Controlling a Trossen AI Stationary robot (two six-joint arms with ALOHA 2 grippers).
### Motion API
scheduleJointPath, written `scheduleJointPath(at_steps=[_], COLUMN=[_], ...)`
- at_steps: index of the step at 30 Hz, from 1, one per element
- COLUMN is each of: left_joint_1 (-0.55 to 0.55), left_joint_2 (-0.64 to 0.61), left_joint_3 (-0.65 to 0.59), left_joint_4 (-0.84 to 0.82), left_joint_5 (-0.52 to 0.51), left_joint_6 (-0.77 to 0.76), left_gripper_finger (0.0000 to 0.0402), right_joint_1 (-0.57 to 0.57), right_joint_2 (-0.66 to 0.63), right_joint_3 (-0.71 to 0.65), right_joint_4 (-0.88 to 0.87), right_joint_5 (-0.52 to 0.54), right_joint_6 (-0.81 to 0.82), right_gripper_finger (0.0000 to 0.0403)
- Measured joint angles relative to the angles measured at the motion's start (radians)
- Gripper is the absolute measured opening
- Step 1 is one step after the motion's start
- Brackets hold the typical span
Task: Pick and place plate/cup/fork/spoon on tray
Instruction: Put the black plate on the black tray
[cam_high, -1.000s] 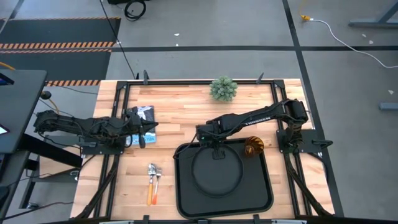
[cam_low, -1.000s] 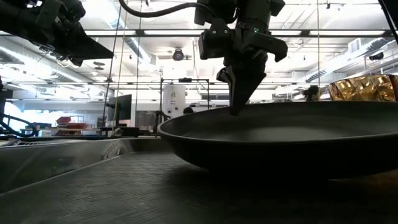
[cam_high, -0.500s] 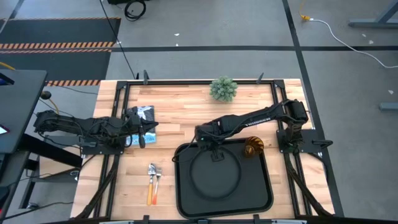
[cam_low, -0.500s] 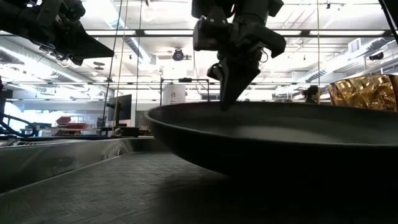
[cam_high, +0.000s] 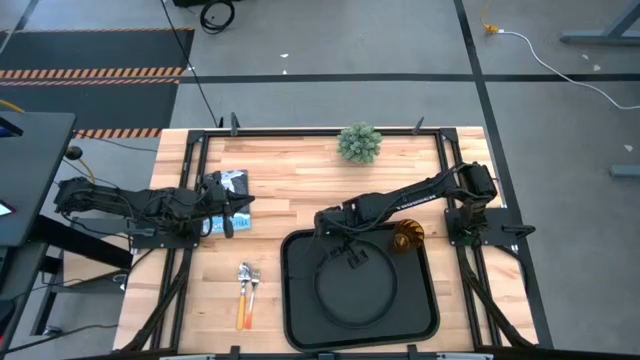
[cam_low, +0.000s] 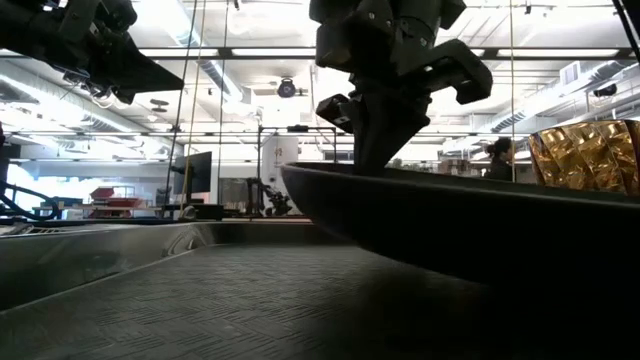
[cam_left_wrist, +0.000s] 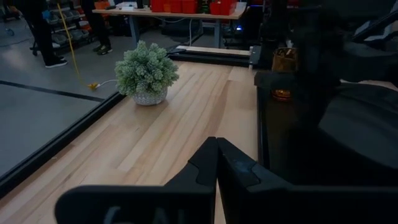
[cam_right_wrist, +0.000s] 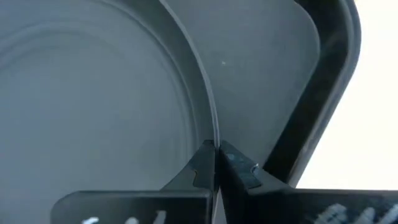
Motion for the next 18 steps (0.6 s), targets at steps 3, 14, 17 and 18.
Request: scheduleJointPath(at_steps=[3, 14, 17, 18], left_joint_1=[0.0, 0.0, 0.0, 0.0], left_joint_2=[0.0, 0.0, 0.0, 0.0], left_joint_3=[0.0, 0.0, 0.0, 0.0], left_joint_4=[0.002, 0.002, 0.002, 0.002], left_joint_5=[0.0, 0.0, 0.0, 0.0], left_joint_6=[0.009, 0.008, 0.009, 0.008], left_gripper_finger=[0.0009, 0.0009, 0.0009, 0.0009], right_joint_1=[0.008, 0.011, 0.013, 0.013], right_joint_2=[0.0, 0.0, 0.0, 0.0], right_joint_3=[0.0, 0.0, 0.0, 0.0], right_joint_4=[0.01, 0.013, 0.011, 0.011], right_joint_5=[-0.006, -0.009, -0.009, -0.009], right_joint_6=[-0.01, 0.002, 0.005, 0.006], right_gripper_finger=[0.0013, 0.0028, 0.0045, 0.0052])
